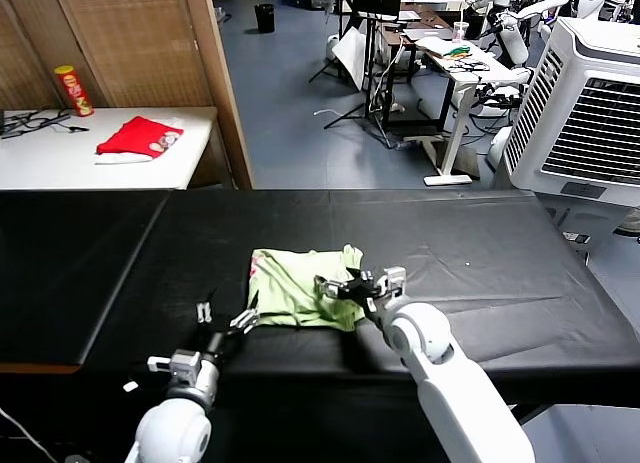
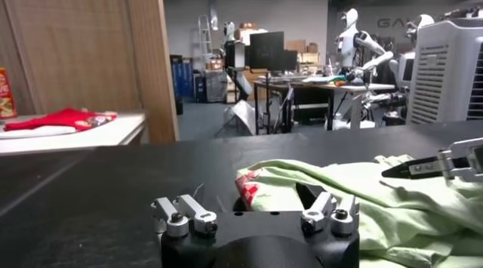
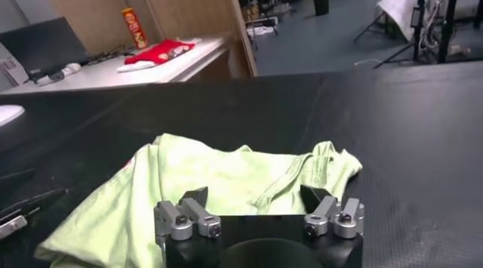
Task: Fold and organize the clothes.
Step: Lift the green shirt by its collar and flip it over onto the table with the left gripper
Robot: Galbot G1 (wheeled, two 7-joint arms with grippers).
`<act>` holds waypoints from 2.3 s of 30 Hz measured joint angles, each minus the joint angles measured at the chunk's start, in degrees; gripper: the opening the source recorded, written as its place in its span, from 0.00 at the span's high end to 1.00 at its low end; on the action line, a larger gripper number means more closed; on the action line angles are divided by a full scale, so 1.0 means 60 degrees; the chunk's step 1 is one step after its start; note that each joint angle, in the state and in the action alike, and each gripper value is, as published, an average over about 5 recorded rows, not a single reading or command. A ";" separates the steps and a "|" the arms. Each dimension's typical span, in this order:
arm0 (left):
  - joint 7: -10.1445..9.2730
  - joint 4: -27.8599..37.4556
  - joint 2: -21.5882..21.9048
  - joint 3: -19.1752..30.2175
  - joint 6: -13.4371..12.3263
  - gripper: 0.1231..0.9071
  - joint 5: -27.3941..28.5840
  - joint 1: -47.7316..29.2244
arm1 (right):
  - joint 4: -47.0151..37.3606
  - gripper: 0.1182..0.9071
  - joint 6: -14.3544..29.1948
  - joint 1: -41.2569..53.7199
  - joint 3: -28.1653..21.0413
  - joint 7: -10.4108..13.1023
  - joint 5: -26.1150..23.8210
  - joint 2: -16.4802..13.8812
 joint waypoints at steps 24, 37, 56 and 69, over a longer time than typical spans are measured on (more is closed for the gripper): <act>0.0000 -0.0091 -0.0043 -0.0057 -0.0056 0.14 0.0046 0.0109 | 0.0220 0.77 0.0006 -0.0033 0.0284 -0.0015 0.0005 -0.0086; 0.0003 -0.0128 -0.0053 -0.0080 -0.0096 0.14 0.0071 0.0186 | -0.0057 0.97 0.0155 0.0005 0.0304 -0.0066 -0.0026 -0.0046; 0.0011 -0.0214 -0.0085 -0.0146 -0.0185 0.14 0.0052 0.0250 | -0.0803 1.00 0.1075 0.0303 0.0918 -0.0150 -0.0607 0.0207; 0.0216 -0.0189 -0.0007 -0.0252 -0.0284 0.14 -0.0743 0.0135 | -0.0978 0.40 0.1568 0.0253 0.1229 -0.1497 -0.2731 -0.0058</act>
